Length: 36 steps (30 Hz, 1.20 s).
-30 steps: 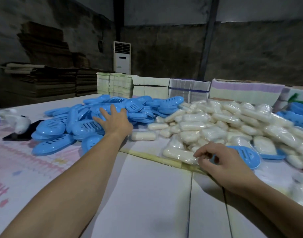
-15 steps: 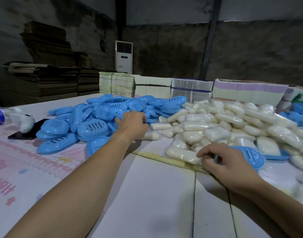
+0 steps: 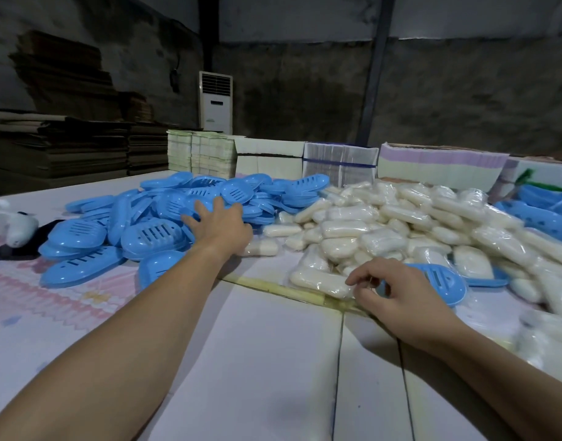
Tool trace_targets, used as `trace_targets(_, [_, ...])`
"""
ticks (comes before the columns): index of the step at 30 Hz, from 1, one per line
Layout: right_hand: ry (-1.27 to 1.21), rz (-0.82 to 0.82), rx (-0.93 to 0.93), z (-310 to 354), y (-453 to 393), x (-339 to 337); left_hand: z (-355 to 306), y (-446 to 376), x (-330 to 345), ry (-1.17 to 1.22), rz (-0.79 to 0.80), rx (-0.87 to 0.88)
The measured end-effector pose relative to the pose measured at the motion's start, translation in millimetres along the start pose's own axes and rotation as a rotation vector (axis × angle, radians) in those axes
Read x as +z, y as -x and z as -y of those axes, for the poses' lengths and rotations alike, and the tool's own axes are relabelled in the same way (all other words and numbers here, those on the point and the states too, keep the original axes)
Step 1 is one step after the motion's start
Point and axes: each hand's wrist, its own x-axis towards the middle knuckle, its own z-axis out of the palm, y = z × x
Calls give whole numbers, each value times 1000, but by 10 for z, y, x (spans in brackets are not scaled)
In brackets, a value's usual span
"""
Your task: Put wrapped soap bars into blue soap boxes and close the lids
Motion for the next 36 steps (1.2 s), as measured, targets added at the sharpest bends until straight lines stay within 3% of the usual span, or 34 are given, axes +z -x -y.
trace_targets(3, [8, 13, 1, 9, 8, -9, 197, -83, -18, -12, 81, -164])
trace_targets(13, [-4, 20, 34, 47, 8, -19, 138, -47, -68, 69, -109, -77])
trace_targets(17, [-30, -14, 59, 58, -2, -38, -22, 75, -216, 236, -187, 44])
trace_targets(22, [-74, -106, 113, 9, 5, -124, -557, 576, -420, 516, -239, 395])
trace_targets(26, [-159, -320, 195, -98, -44, -265, -933, 1076, -452, 658, -111, 742])
trace_targets(30, [-165, -539, 283, -228, -89, -525, -1110, 1438, -352, 705, 131, 938])
trace_targets(36, [-113, -563, 416, -418, -90, -749, -1048, 1379, -259, 484, 414, 1137])
